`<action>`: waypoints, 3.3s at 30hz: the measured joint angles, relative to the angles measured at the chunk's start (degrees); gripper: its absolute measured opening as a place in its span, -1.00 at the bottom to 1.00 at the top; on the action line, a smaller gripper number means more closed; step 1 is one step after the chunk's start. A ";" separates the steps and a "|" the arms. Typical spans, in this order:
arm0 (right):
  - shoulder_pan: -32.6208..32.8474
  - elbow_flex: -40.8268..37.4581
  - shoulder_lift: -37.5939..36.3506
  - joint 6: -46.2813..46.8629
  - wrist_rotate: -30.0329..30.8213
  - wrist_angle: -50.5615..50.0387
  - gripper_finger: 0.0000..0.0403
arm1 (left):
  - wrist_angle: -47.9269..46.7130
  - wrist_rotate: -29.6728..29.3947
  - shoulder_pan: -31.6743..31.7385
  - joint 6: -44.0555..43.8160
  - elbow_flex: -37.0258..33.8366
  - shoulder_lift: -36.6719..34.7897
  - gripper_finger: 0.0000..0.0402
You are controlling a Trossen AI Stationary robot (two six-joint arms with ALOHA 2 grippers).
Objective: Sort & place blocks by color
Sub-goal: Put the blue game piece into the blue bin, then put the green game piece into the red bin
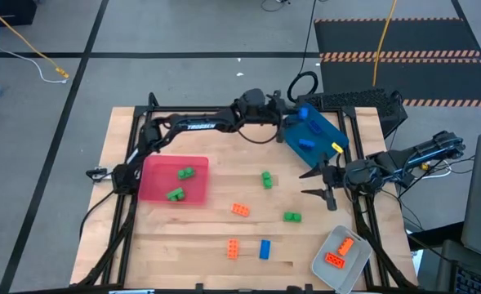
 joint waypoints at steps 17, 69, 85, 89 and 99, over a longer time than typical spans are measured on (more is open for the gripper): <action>0.00 0.02 0.09 2.42 0.00 0.25 0.04 | -13.03 -10.80 1.35 1.48 6.31 1.75 -0.19; -4.70 -2.22 18.37 11.80 -1.47 0.00 0.21 | -72.24 -22.04 -21.03 -0.01 -9.93 -26.79 -0.79; -13.18 12.30 38.56 15.18 -1.63 0.69 0.29 | -50.58 -23.64 -26.31 -10.49 -43.31 -48.97 -0.87; -16.26 14.72 44.31 21.65 -4.28 0.20 0.29 | -48.23 -26.95 -27.83 -10.57 -46.37 -48.85 -0.82; -20.46 14.82 53.67 26.64 -6.52 5.98 0.28 | -36.27 -33.59 -28.44 -3.30 -46.69 -48.89 -0.82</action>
